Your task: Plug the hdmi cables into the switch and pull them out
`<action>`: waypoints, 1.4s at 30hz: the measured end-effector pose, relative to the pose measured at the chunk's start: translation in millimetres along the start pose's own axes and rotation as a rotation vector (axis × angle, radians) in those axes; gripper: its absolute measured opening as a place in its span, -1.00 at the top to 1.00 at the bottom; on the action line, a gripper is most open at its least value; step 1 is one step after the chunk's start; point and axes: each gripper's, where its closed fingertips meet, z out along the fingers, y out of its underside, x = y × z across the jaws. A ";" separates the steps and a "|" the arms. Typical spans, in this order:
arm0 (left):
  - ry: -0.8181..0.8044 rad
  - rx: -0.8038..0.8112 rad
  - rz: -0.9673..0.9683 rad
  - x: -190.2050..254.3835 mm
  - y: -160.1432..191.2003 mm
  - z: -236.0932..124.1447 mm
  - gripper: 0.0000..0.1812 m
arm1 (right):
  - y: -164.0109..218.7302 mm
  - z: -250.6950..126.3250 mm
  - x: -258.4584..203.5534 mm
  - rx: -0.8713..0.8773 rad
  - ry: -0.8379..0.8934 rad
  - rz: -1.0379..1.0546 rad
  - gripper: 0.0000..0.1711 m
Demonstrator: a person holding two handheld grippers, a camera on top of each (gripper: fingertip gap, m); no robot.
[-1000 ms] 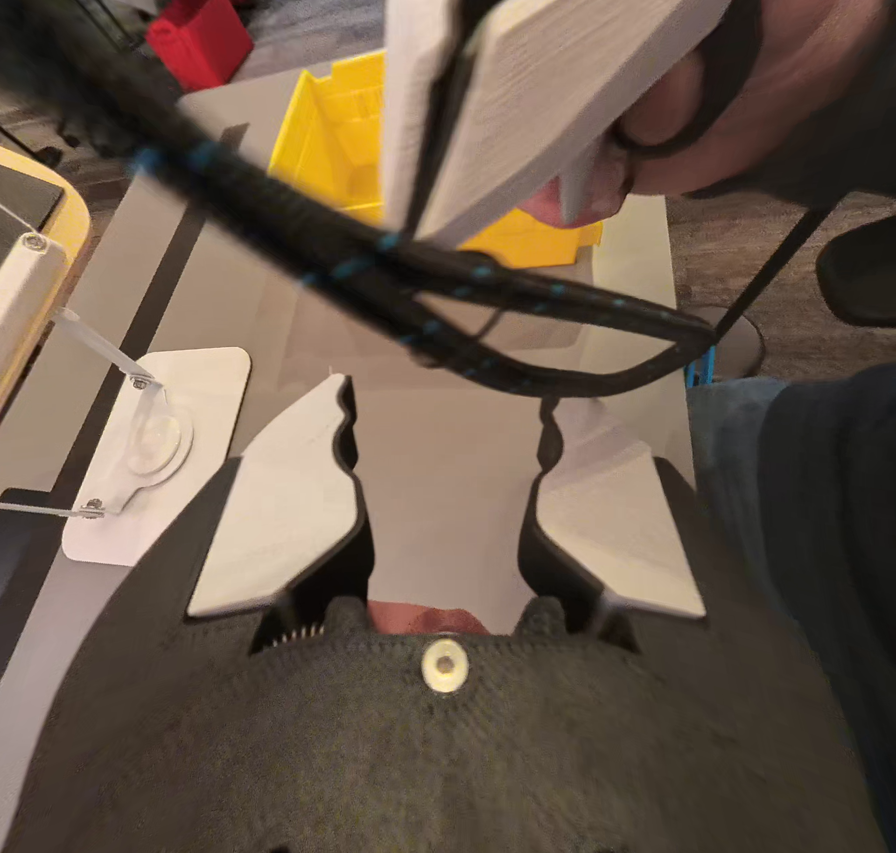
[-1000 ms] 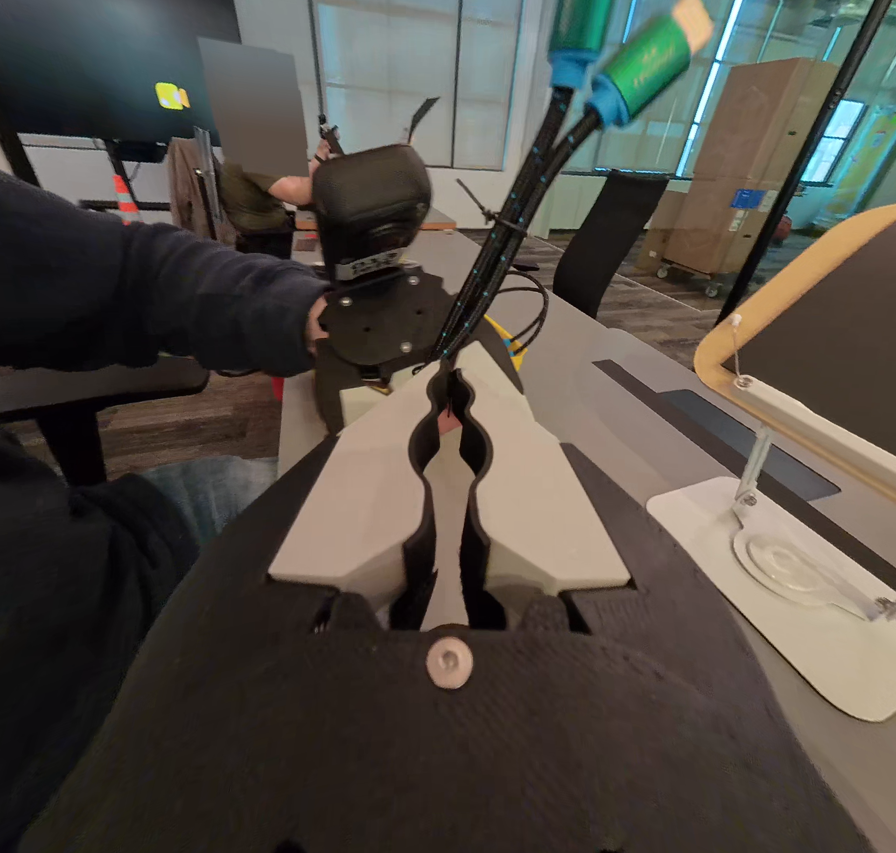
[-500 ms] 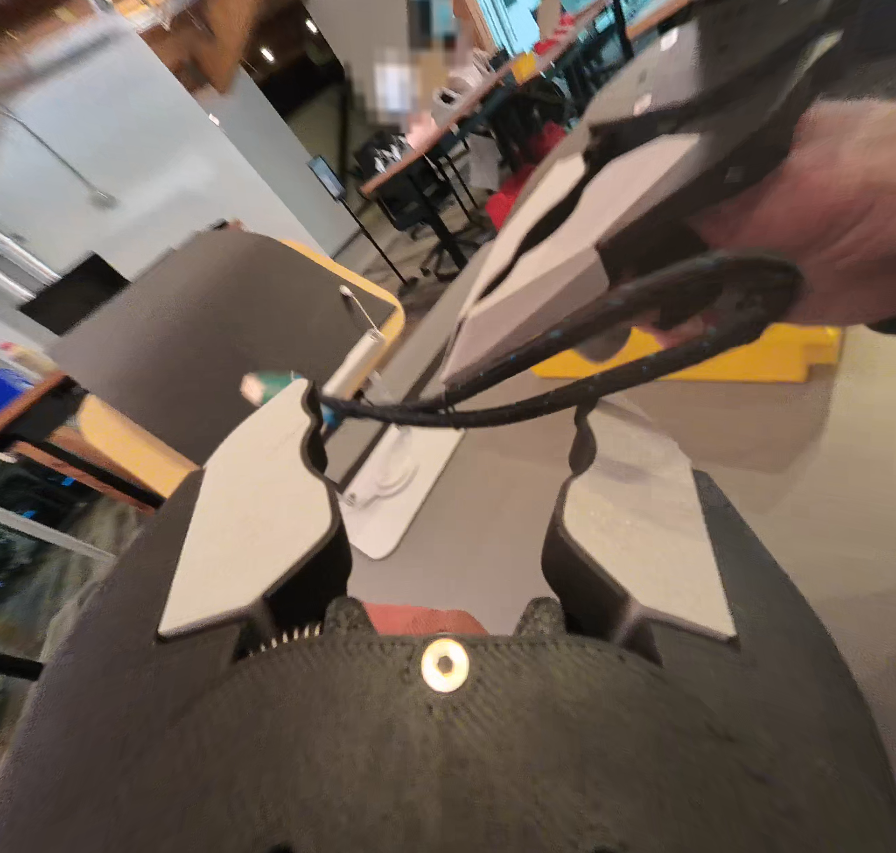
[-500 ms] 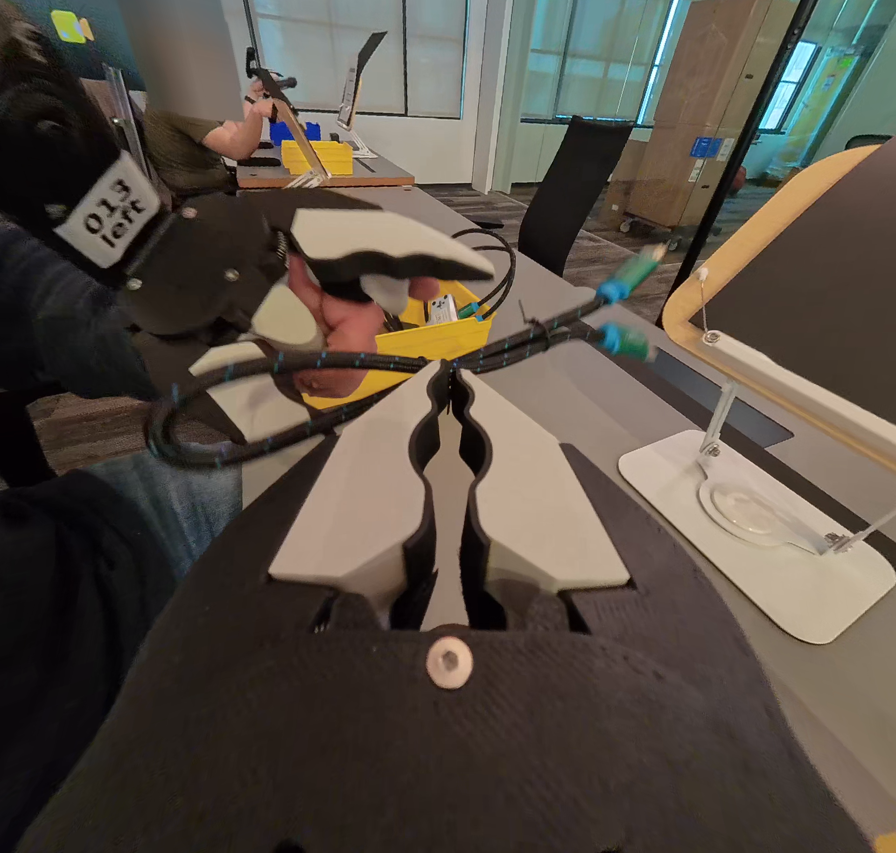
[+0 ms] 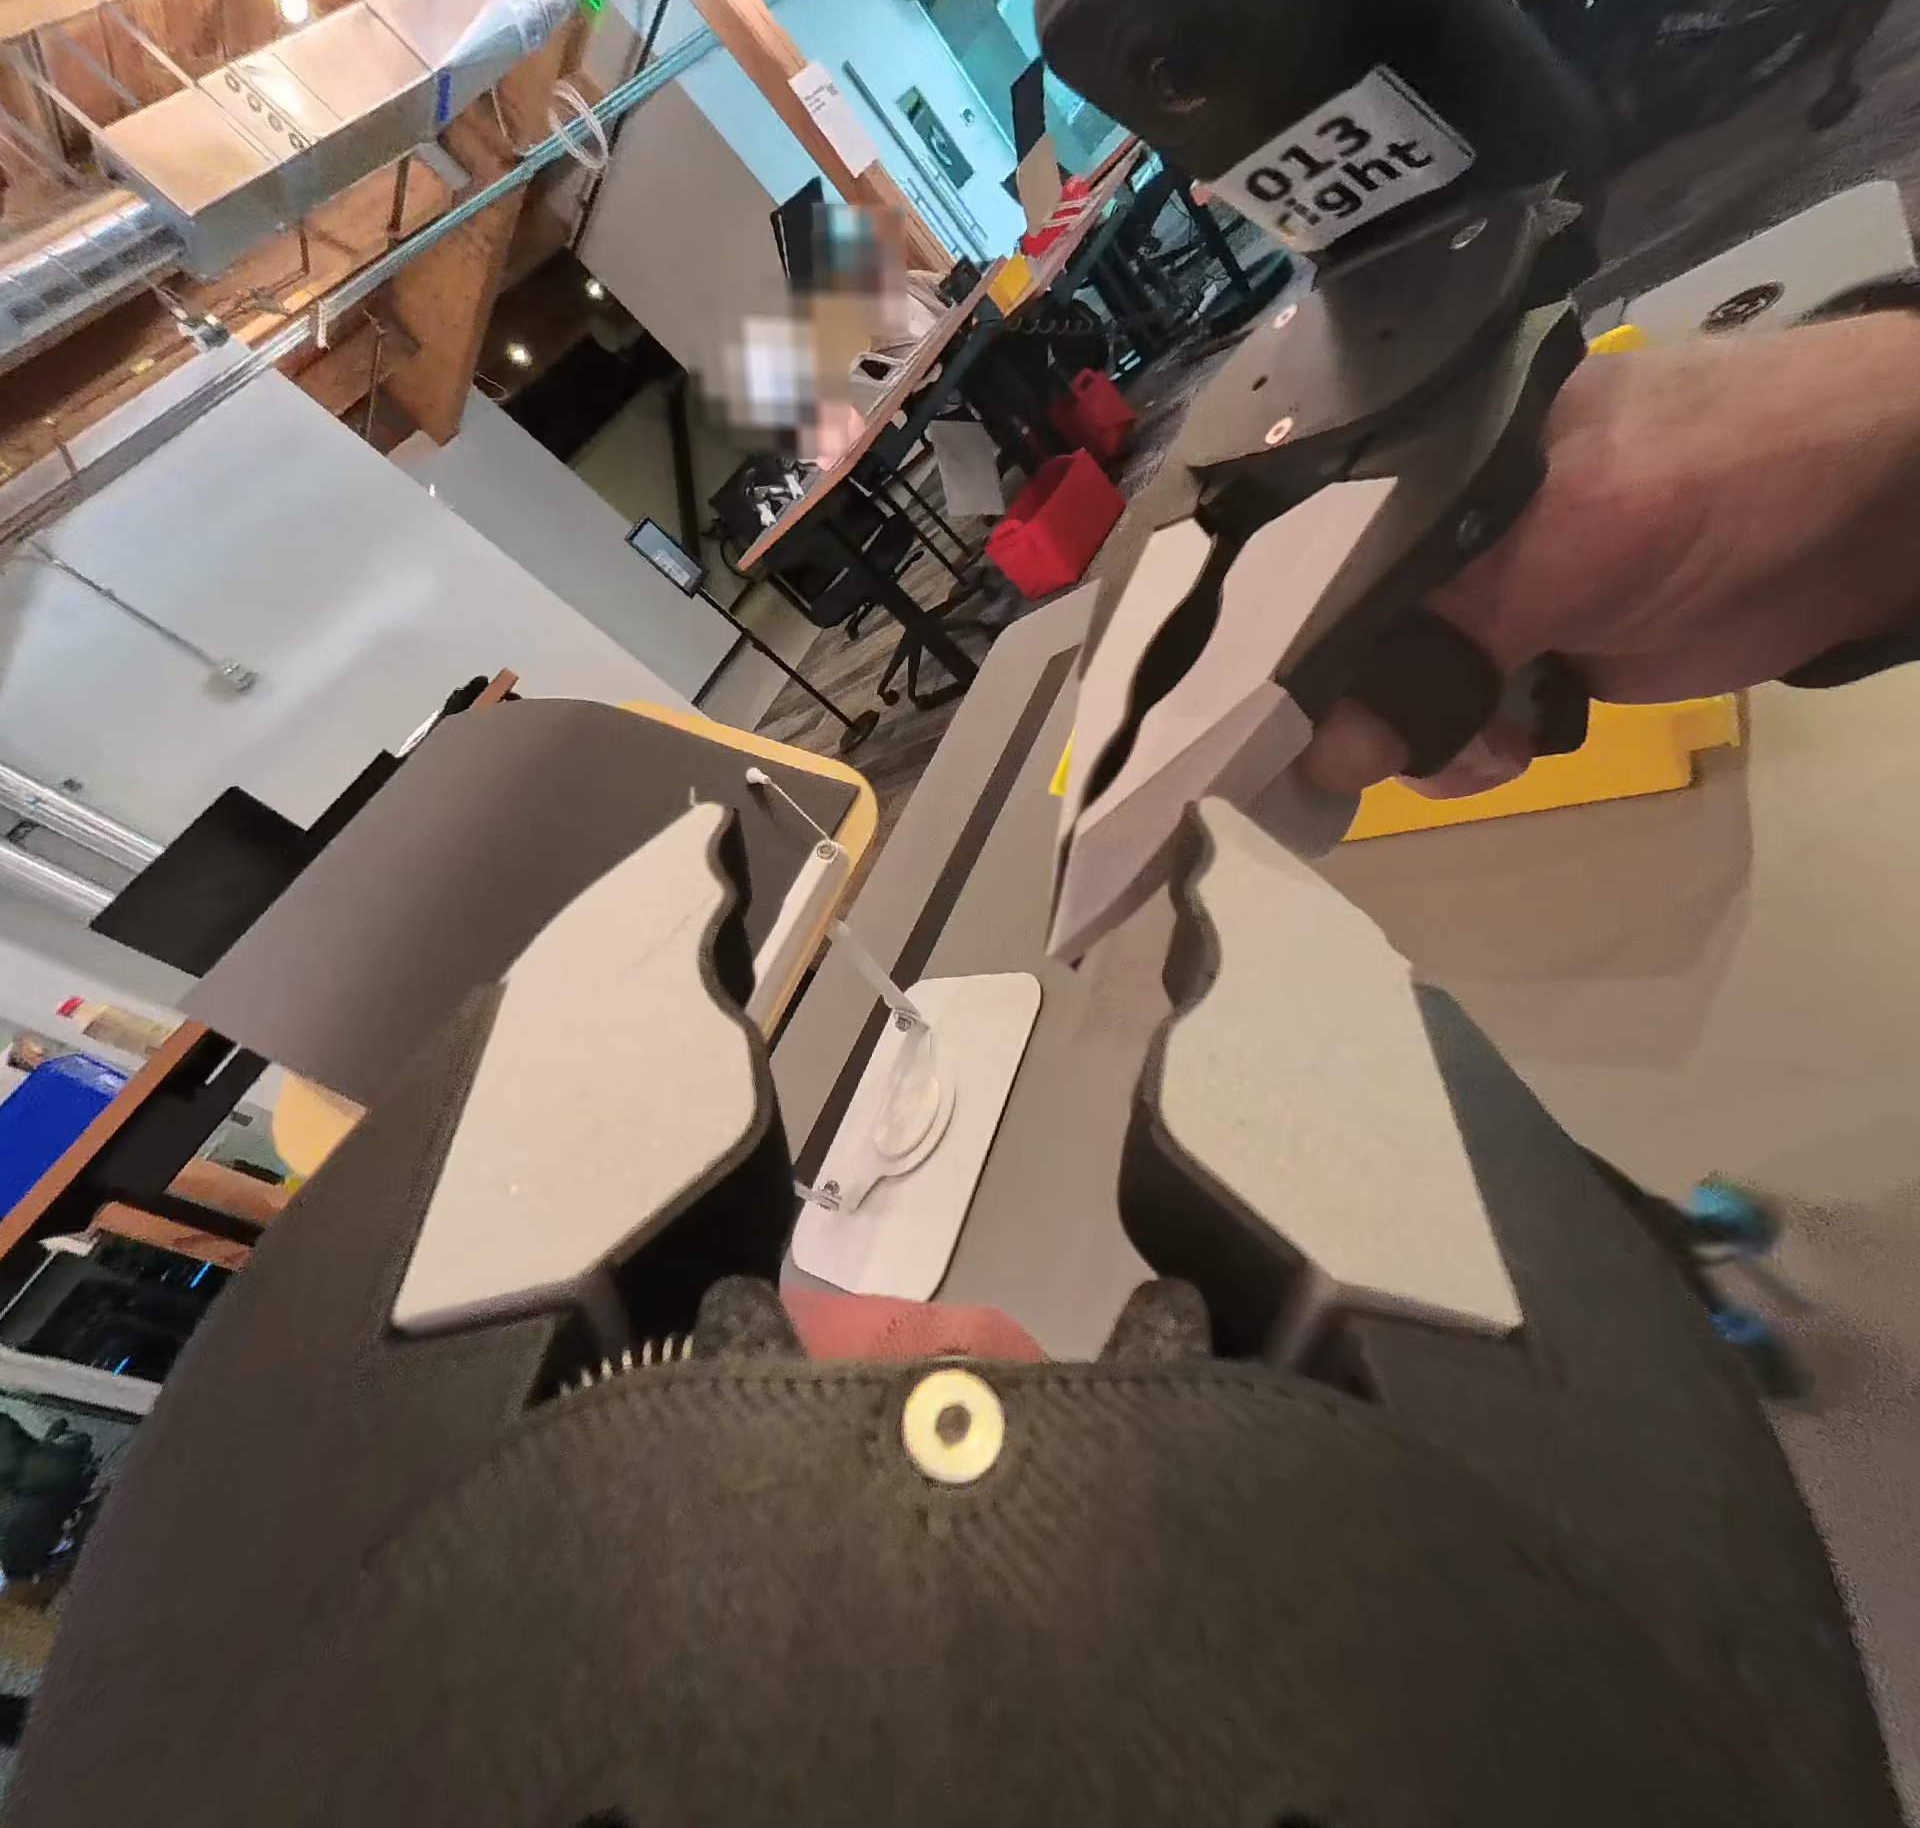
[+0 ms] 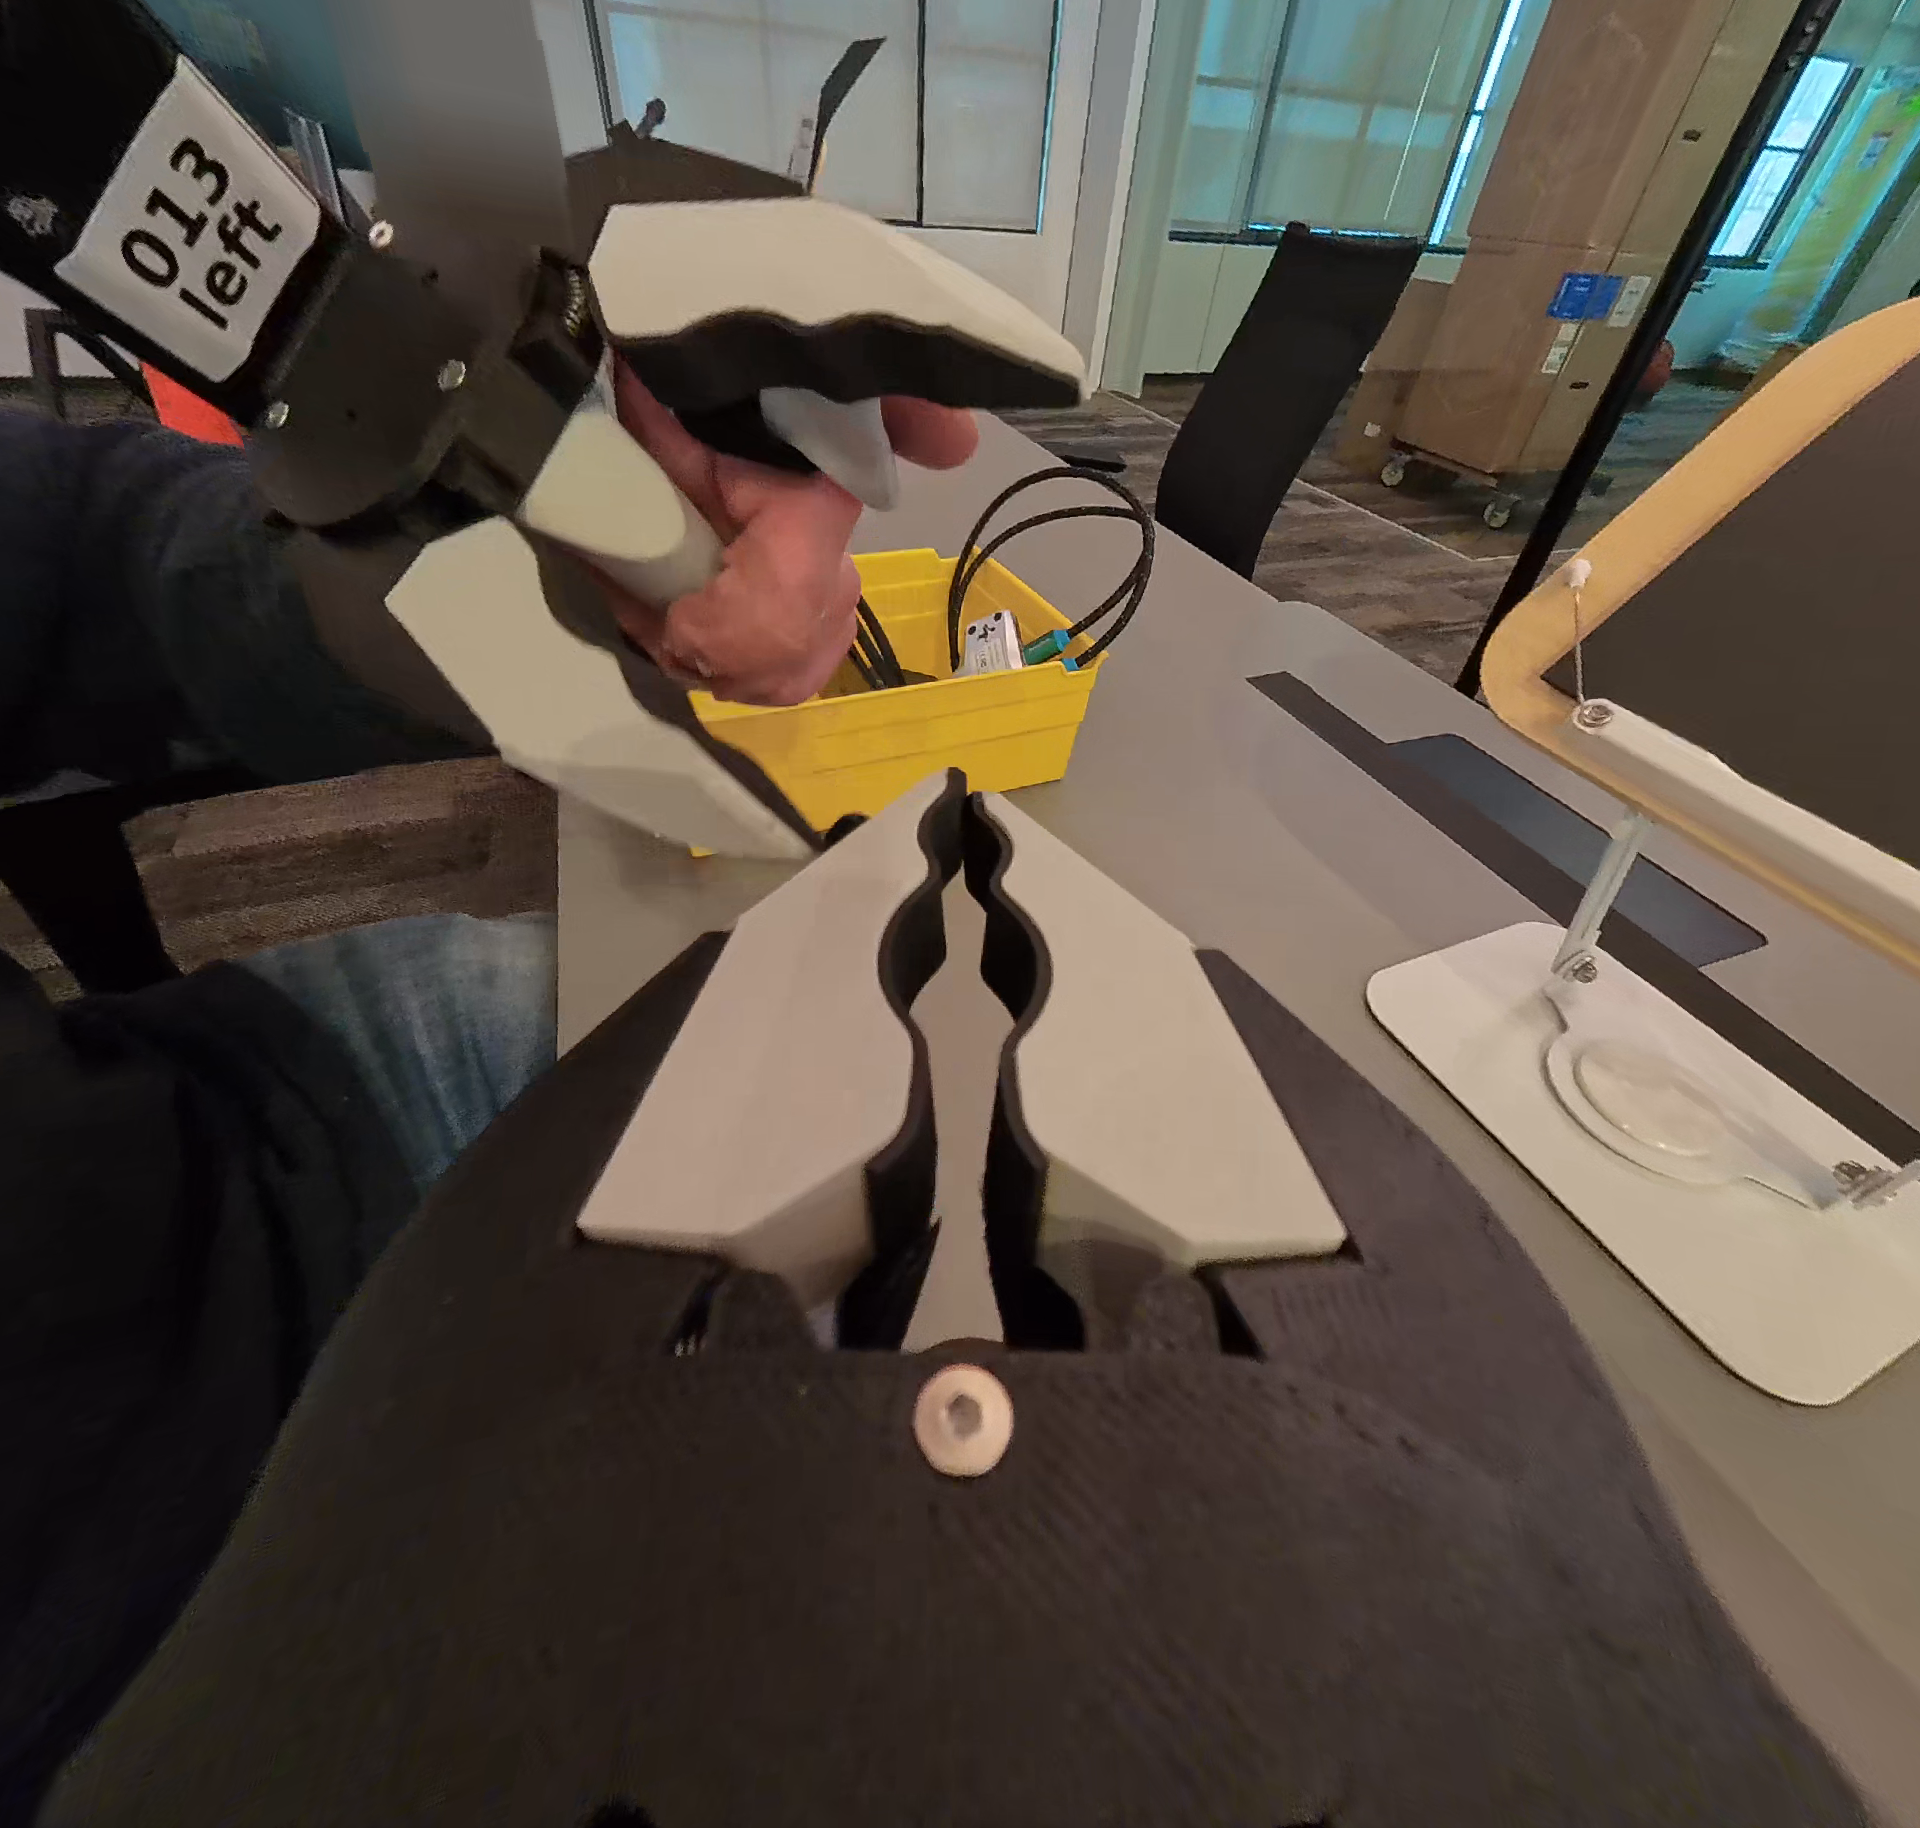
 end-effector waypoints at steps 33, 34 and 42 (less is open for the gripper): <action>0.529 -0.423 0.228 171.5 190.0 -20.4 0.94 | 121.6 -33.7 -14.8 -0.321 -0.049 0.200 1.00; 0.498 -0.403 0.181 163.4 186.6 -18.5 0.94 | 116.7 -36.2 -9.9 -0.303 -0.038 0.208 1.00; 0.366 -0.346 -0.094 109.4 180.3 -17.8 0.94 | 69.5 -55.0 -0.1 -0.169 -0.027 0.160 0.89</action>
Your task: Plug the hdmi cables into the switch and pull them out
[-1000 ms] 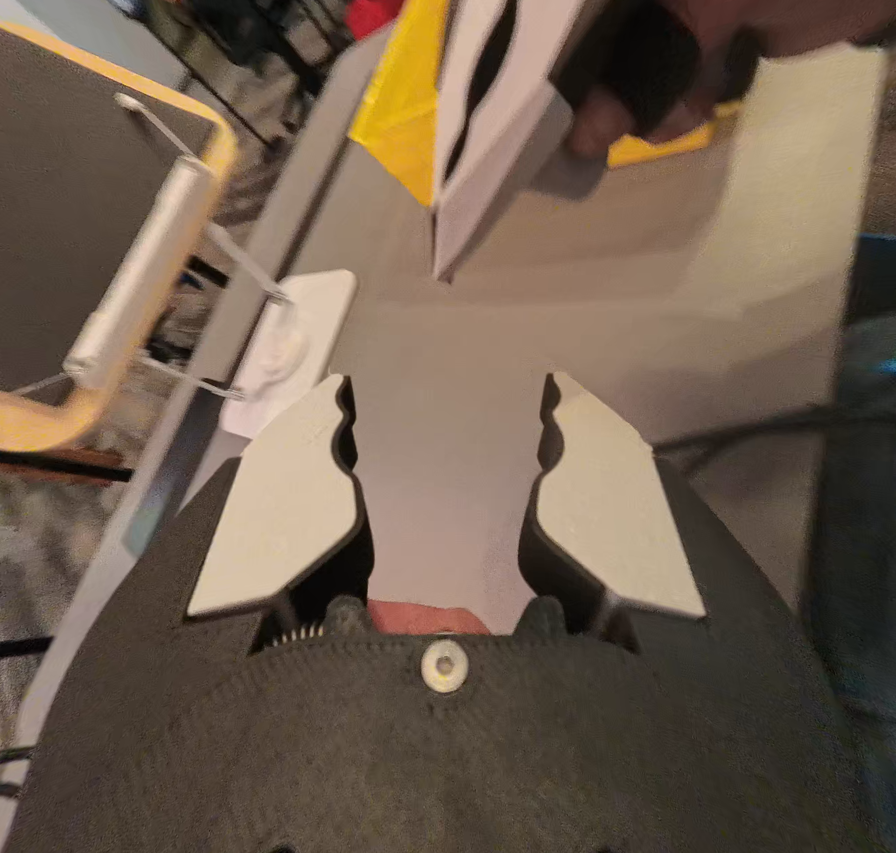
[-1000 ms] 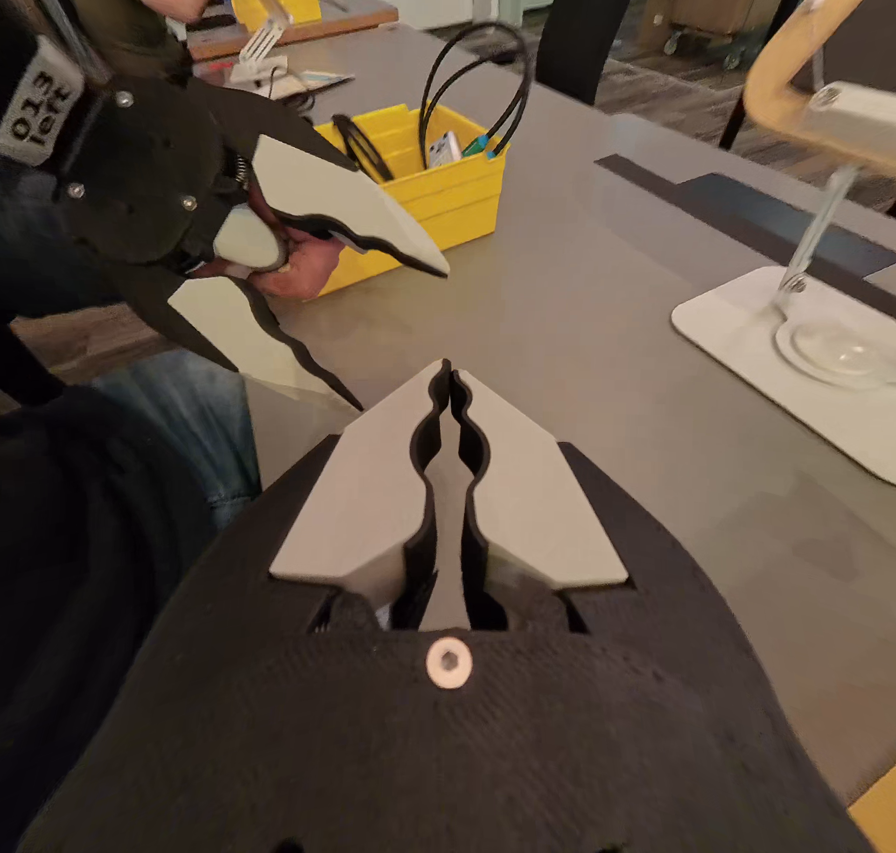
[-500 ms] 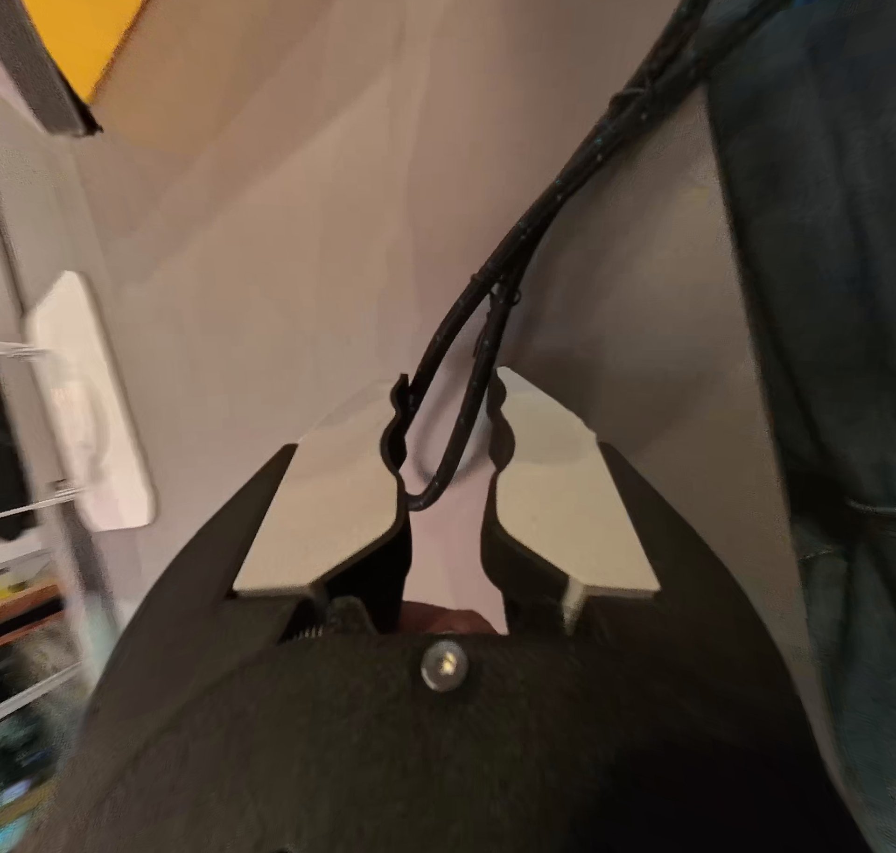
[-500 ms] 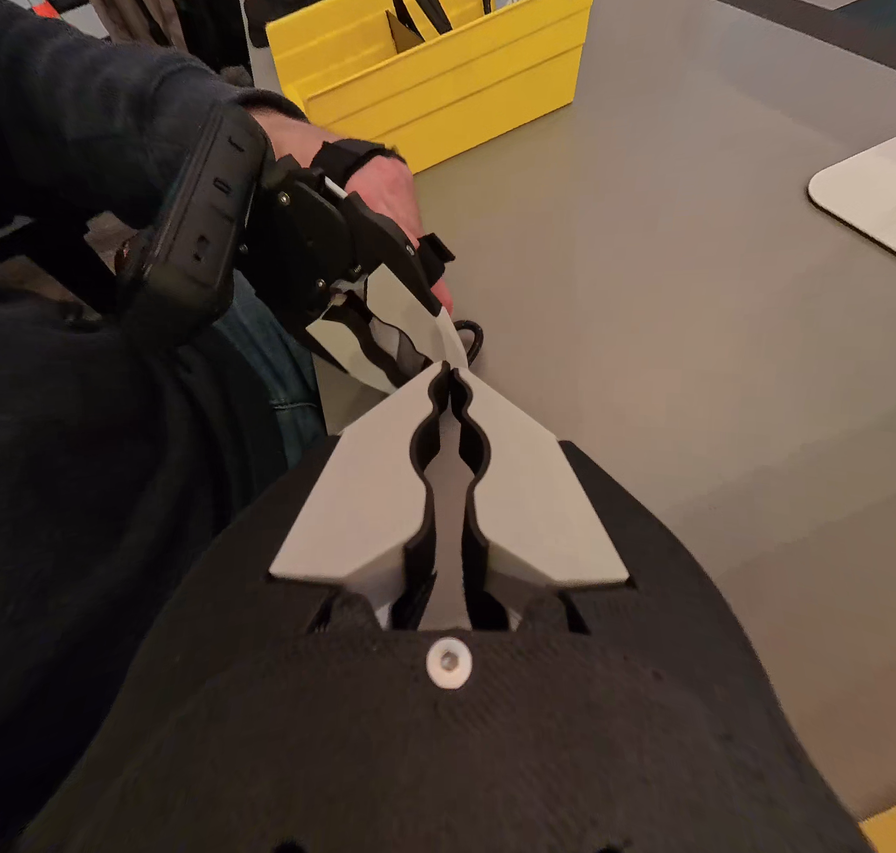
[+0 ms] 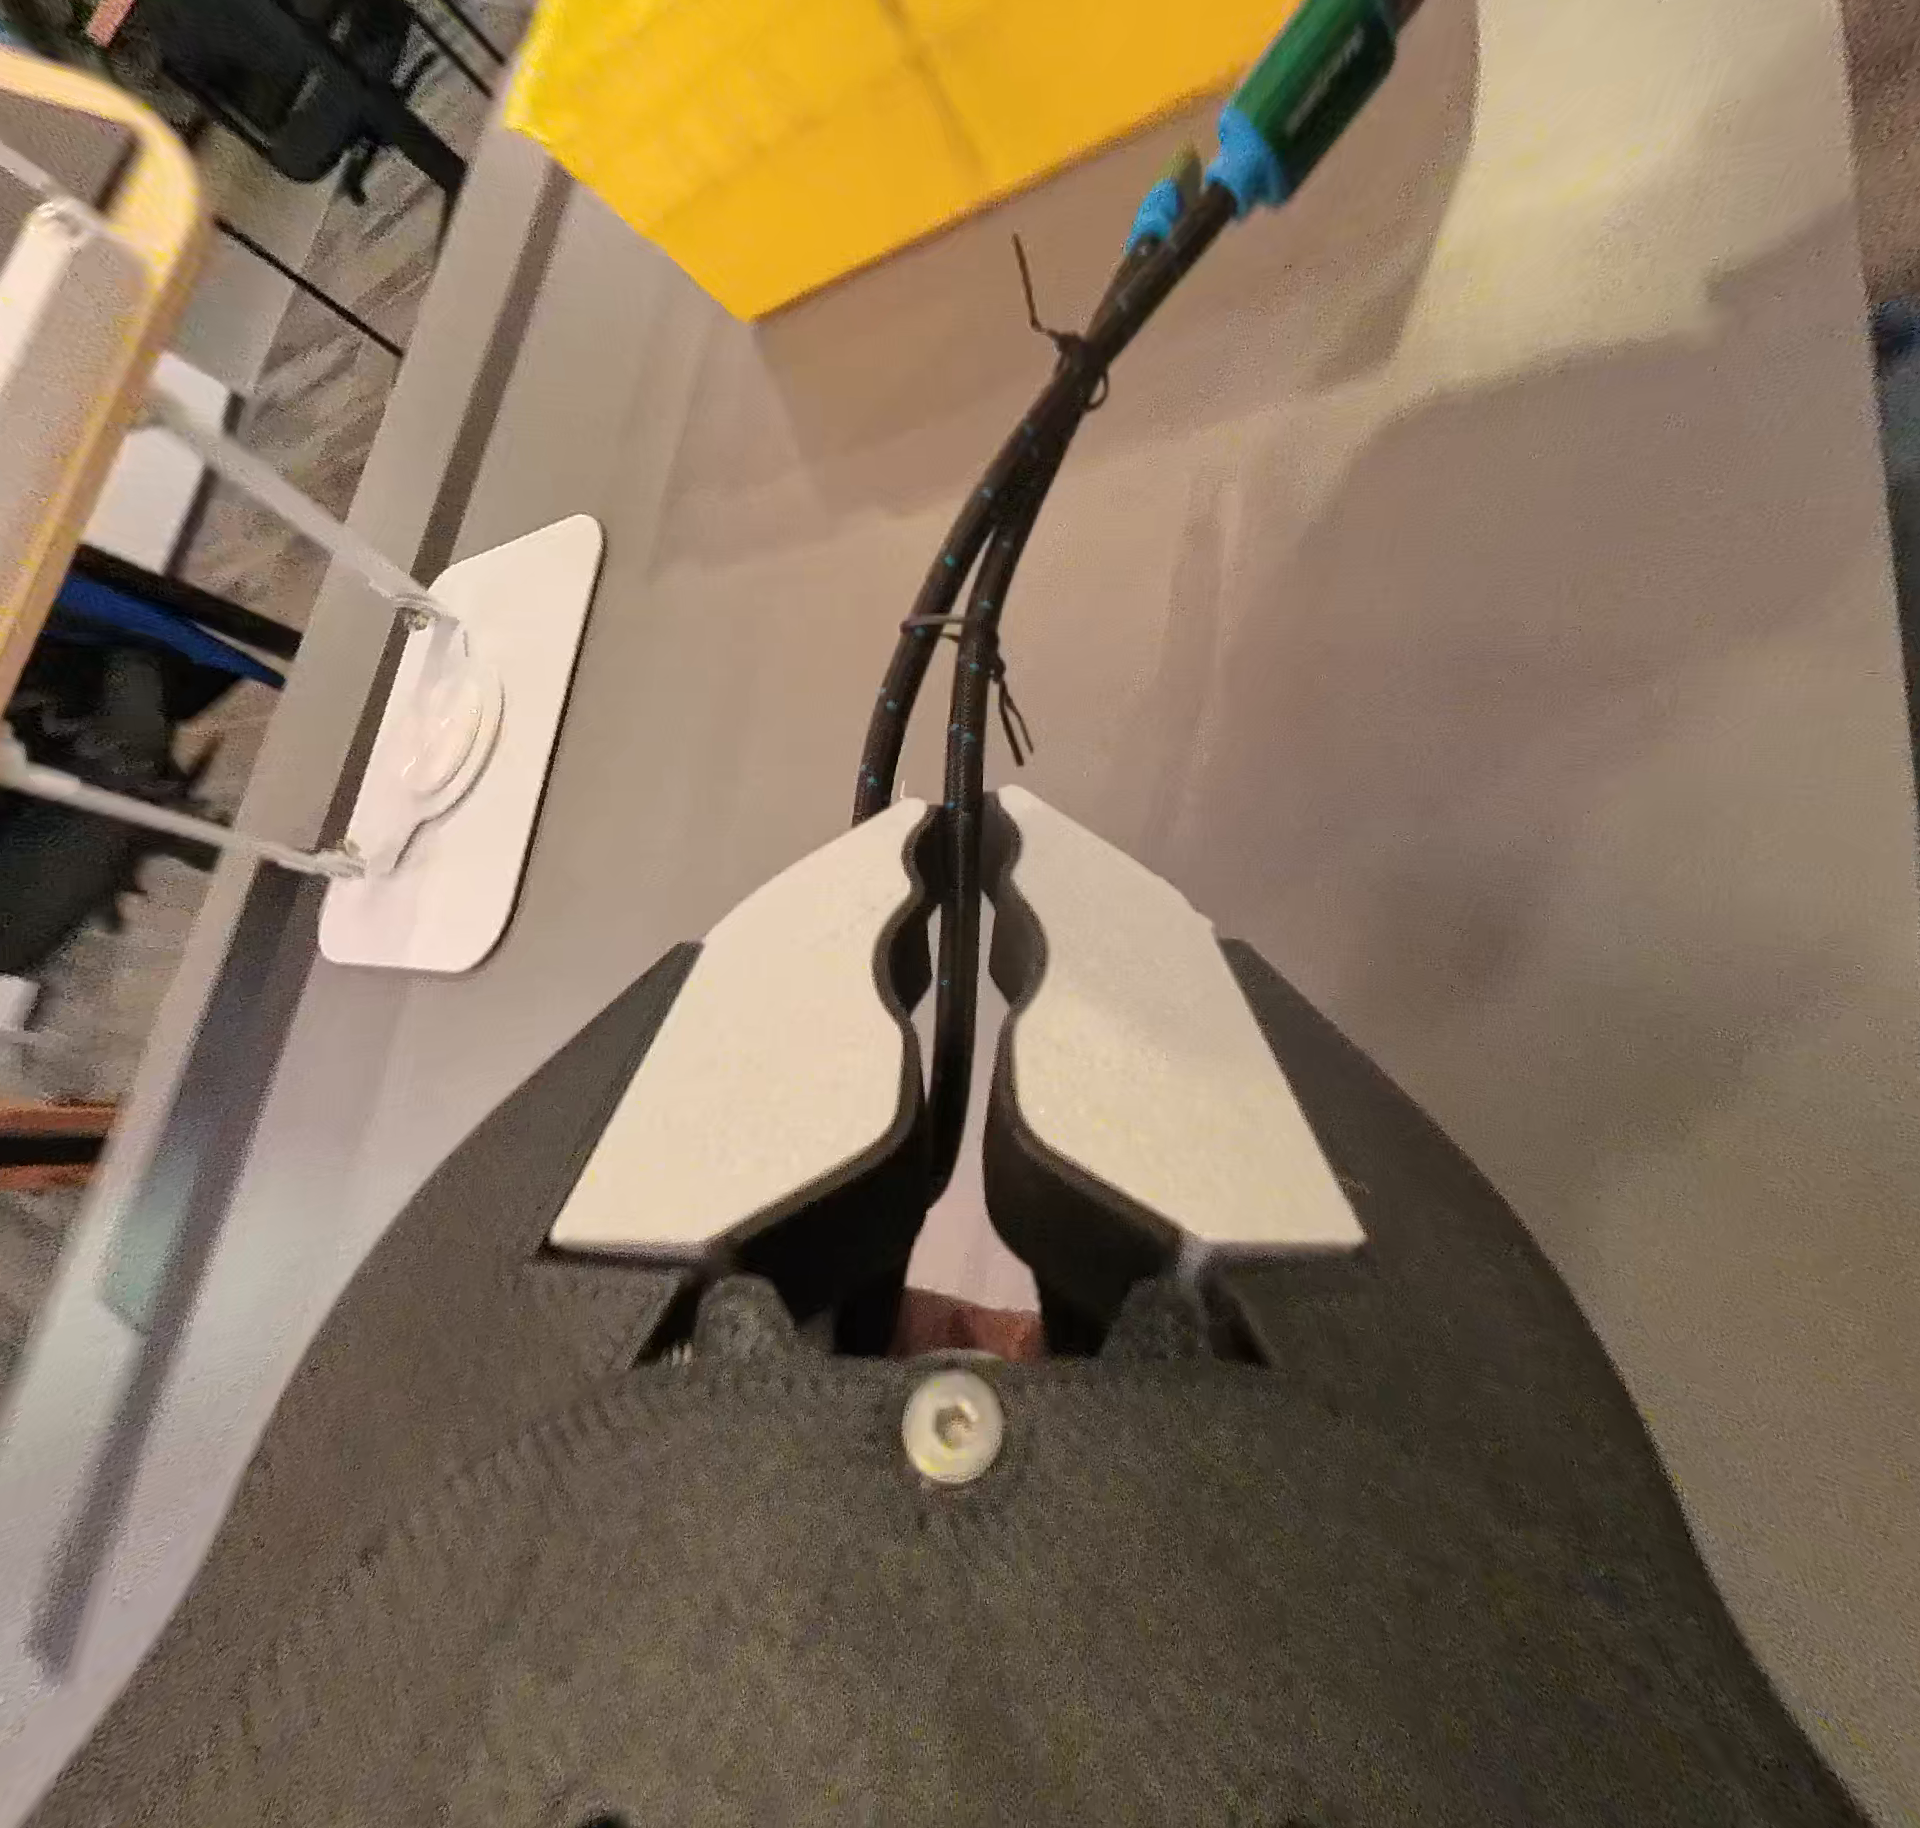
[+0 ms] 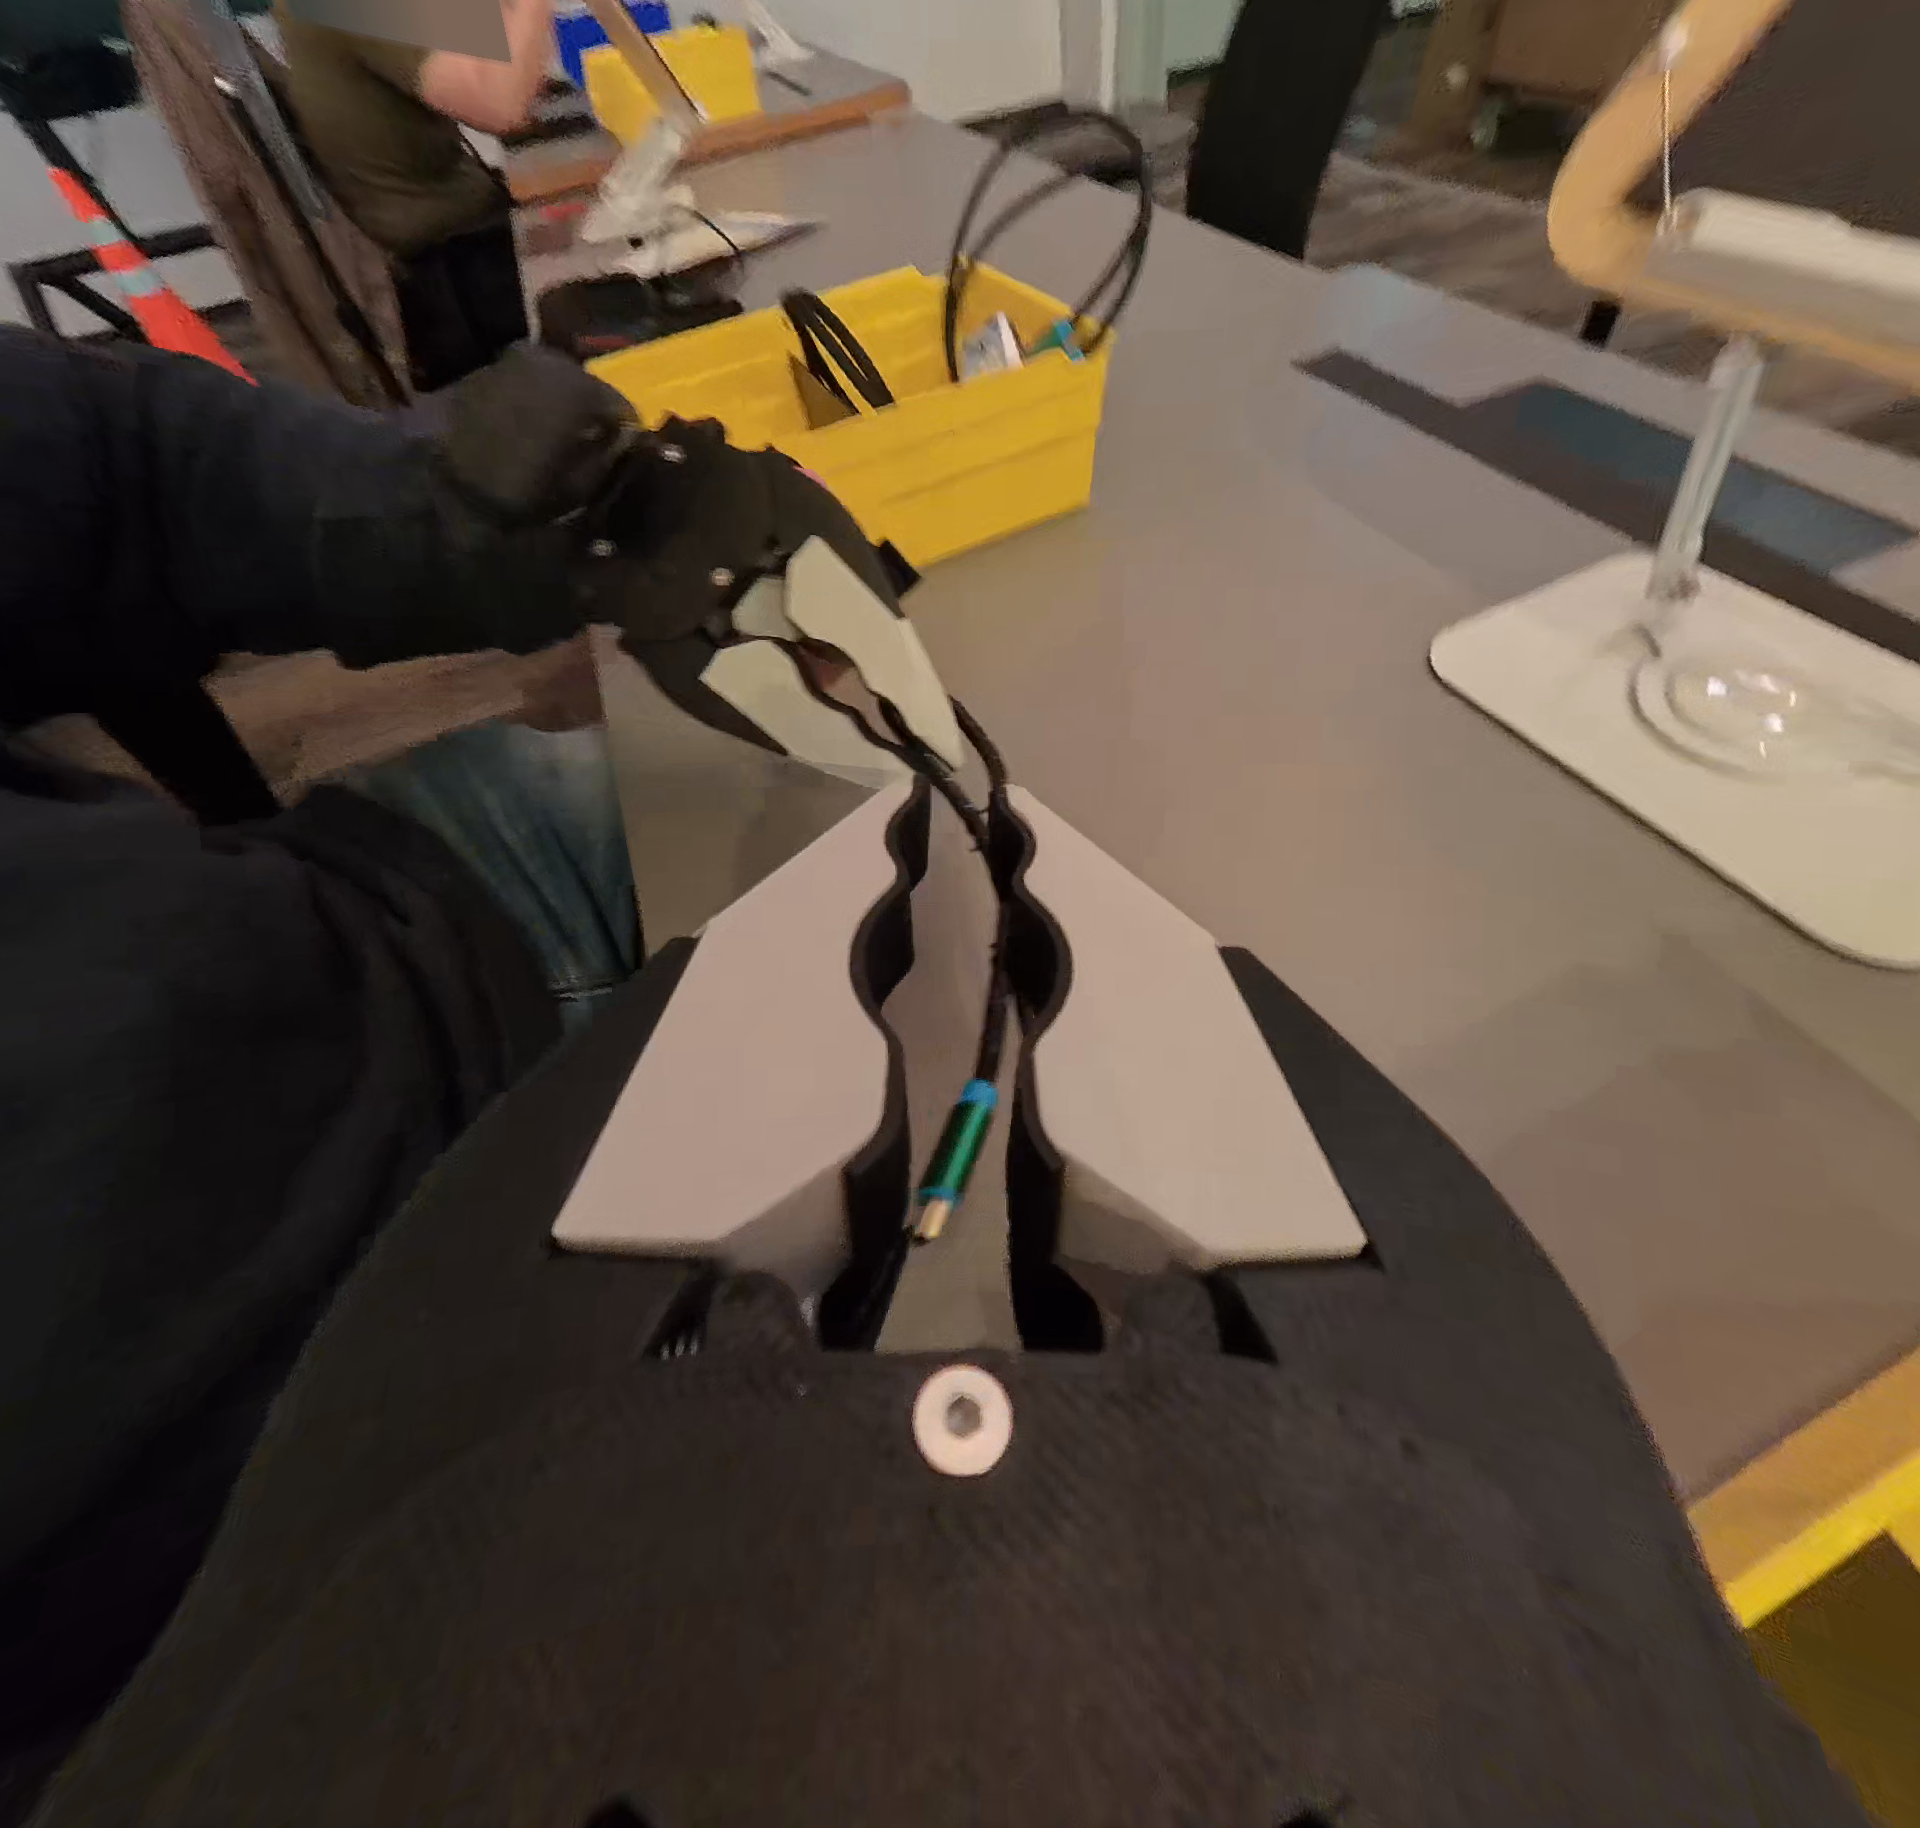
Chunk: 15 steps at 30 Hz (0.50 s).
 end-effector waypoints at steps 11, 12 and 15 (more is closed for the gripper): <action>-0.011 0.424 -0.599 -56.8 -71.7 -51.1 0.95 | -11.7 46.8 -18.6 -0.015 0.036 0.005 0.52; -0.006 0.453 -0.626 -56.5 -78.2 -53.6 0.94 | -17.0 51.9 -12.7 0.036 0.046 0.023 0.52; 0.002 0.490 -0.674 -53.1 -89.3 -55.4 0.94 | -26.7 66.5 -4.9 0.106 0.039 0.037 0.63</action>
